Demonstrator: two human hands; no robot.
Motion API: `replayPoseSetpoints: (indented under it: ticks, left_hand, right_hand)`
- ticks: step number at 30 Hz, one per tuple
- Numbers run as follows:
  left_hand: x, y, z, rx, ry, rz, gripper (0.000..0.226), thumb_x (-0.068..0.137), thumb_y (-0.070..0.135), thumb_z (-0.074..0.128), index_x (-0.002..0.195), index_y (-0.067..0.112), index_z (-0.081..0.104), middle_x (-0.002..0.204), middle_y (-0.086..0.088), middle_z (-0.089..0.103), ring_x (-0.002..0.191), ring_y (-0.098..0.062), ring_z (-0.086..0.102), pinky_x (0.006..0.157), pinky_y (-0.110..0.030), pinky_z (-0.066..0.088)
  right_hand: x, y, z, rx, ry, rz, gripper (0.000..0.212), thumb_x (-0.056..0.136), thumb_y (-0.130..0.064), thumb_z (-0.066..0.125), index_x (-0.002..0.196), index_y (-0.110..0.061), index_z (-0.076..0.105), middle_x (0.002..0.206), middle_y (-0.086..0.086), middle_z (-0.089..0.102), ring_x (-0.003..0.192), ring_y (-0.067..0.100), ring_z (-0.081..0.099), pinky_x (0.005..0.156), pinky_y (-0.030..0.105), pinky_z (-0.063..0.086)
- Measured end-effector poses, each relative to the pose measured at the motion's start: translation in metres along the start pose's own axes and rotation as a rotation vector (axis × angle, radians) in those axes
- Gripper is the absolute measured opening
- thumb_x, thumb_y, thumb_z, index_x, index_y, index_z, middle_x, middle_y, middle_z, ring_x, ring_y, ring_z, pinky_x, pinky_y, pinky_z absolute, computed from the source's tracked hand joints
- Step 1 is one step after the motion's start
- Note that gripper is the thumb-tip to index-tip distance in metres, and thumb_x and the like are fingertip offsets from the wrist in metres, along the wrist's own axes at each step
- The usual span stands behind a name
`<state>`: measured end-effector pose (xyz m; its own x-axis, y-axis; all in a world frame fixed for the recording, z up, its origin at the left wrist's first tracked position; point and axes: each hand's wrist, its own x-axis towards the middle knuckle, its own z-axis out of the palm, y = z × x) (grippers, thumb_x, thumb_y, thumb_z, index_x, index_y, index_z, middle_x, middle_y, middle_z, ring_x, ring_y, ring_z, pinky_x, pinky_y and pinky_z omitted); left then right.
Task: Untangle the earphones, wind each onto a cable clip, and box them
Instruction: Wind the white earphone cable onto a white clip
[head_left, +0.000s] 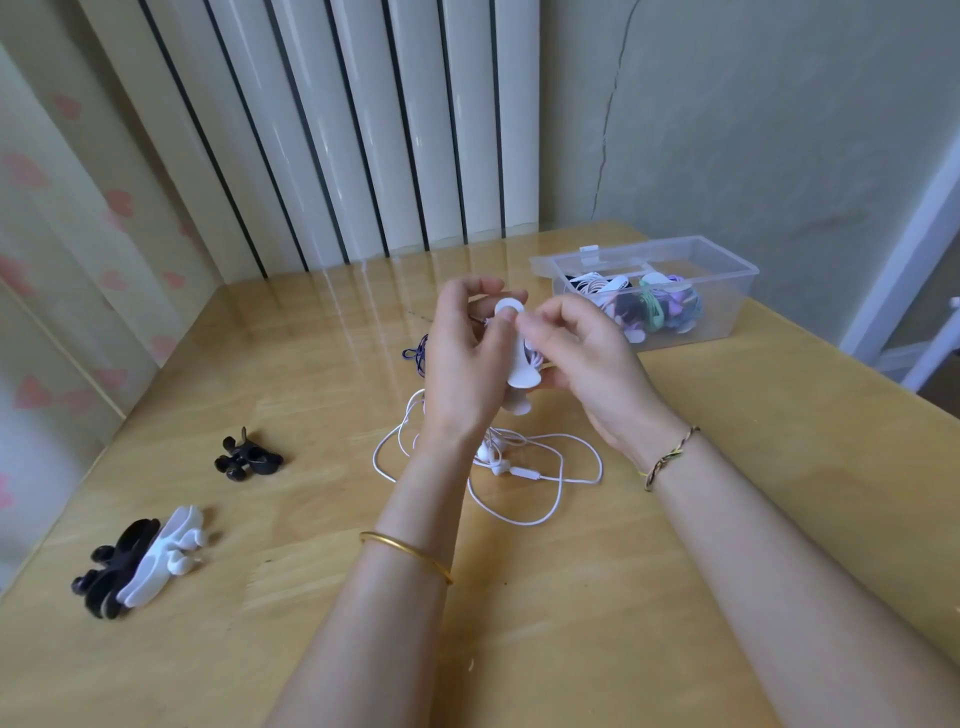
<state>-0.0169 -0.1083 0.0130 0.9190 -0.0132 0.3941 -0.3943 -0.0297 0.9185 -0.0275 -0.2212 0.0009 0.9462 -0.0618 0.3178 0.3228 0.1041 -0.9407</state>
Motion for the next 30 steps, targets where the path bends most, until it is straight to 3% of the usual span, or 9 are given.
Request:
replayPoseSetpoints:
  ticks: [4, 9, 11, 13, 15, 19, 24, 27, 30]
  left_hand:
    - [-0.001, 0.001, -0.001, 0.03, 0.077, 0.021, 0.01, 0.093, 0.01, 0.056, 0.095, 0.018, 0.051, 0.101, -0.009, 0.063, 0.074, -0.014, 0.06, 0.042, -0.021, 0.048]
    - [0.0, -0.003, -0.001, 0.057, 0.191, -0.025, 0.022, 0.092, 0.018, 0.06, 0.078, 0.015, 0.043, 0.074, 0.001, 0.054, 0.063, -0.02, 0.061, 0.049, -0.053, 0.054]
    - [0.001, -0.004, -0.002, 0.061, 0.233, -0.025, 0.027, 0.09, 0.018, 0.062, 0.074, 0.015, 0.041, 0.071, 0.001, 0.054, 0.064, -0.021, 0.062, 0.052, -0.048, 0.055]
    - [0.002, -0.005, -0.002, 0.055, 0.256, -0.021, 0.03, 0.09, 0.016, 0.064, 0.072, 0.012, 0.04, 0.069, 0.001, 0.054, 0.052, -0.001, 0.057, 0.047, -0.021, 0.049]
    - [0.002, -0.007, -0.002, 0.078, 0.271, -0.017, 0.032, 0.089, 0.015, 0.065, 0.069, 0.014, 0.039, 0.066, 0.003, 0.051, 0.047, 0.004, 0.05, 0.048, -0.009, 0.038]
    - [0.005, -0.009, 0.001, -0.047, 0.174, -0.111, 0.033, 0.089, 0.017, 0.065, 0.07, 0.013, 0.039, 0.071, -0.008, 0.051, 0.068, -0.025, 0.064, 0.057, -0.036, 0.057]
    - [0.001, -0.007, 0.006, -0.135, 0.047, -0.189, 0.029, 0.093, 0.01, 0.059, 0.073, 0.011, 0.038, 0.074, -0.01, 0.048, 0.07, -0.022, 0.062, 0.054, -0.026, 0.055]
    - [0.001, -0.006, 0.012, -0.108, 0.069, -0.177, 0.027, 0.093, 0.009, 0.058, 0.074, 0.011, 0.038, 0.073, -0.007, 0.051, 0.068, -0.018, 0.061, 0.056, -0.028, 0.057]
    - [0.008, 0.0, 0.018, -0.141, 0.107, -0.18, 0.024, 0.093, 0.009, 0.059, 0.079, 0.011, 0.039, 0.075, -0.007, 0.051, 0.07, -0.019, 0.06, 0.064, -0.032, 0.06]
  right_hand:
    - [-0.002, 0.003, 0.001, -0.035, 0.027, -0.04, 0.016, 0.089, 0.004, 0.057, 0.087, -0.011, 0.054, 0.084, 0.005, 0.057, 0.058, 0.002, 0.059, 0.054, 0.015, 0.047]
    - [-0.004, 0.001, 0.001, 0.011, 0.031, -0.072, 0.024, 0.088, 0.007, 0.057, 0.105, -0.011, 0.058, 0.091, -0.004, 0.067, 0.07, 0.005, 0.067, 0.064, 0.02, 0.052]
    - [-0.007, 0.001, 0.002, 0.042, 0.027, -0.073, 0.022, 0.088, 0.008, 0.057, 0.098, -0.011, 0.06, 0.081, -0.006, 0.069, 0.072, 0.009, 0.068, 0.067, 0.024, 0.055]
    - [-0.008, 0.001, 0.003, 0.077, 0.016, -0.05, 0.014, 0.09, 0.003, 0.055, 0.094, -0.009, 0.061, 0.082, -0.001, 0.067, 0.075, 0.011, 0.067, 0.07, 0.027, 0.055]
    - [-0.007, 0.001, 0.004, 0.12, -0.003, -0.013, 0.013, 0.095, -0.005, 0.051, 0.09, -0.007, 0.063, 0.082, 0.005, 0.065, 0.078, 0.017, 0.065, 0.074, 0.03, 0.055]
    - [-0.001, -0.001, 0.0, 0.049, 0.062, -0.031, 0.015, 0.093, -0.001, 0.053, 0.086, -0.012, 0.061, 0.083, 0.002, 0.063, 0.076, 0.012, 0.062, 0.07, 0.026, 0.051]
    - [0.0, -0.004, -0.01, -0.01, 0.094, 0.013, 0.028, 0.089, 0.004, 0.056, 0.103, -0.02, 0.054, 0.106, 0.004, 0.06, 0.087, 0.004, 0.062, 0.07, 0.023, 0.053]
    - [0.003, -0.008, -0.014, -0.14, 0.076, 0.067, 0.029, 0.092, -0.01, 0.056, 0.116, -0.027, 0.056, 0.117, 0.004, 0.06, 0.108, 0.01, 0.058, 0.089, 0.027, 0.049]
    - [0.005, -0.013, -0.021, -0.225, 0.019, 0.182, 0.038, 0.091, -0.03, 0.059, 0.129, -0.03, 0.051, 0.117, 0.002, 0.061, 0.106, 0.015, 0.061, 0.086, 0.032, 0.051]
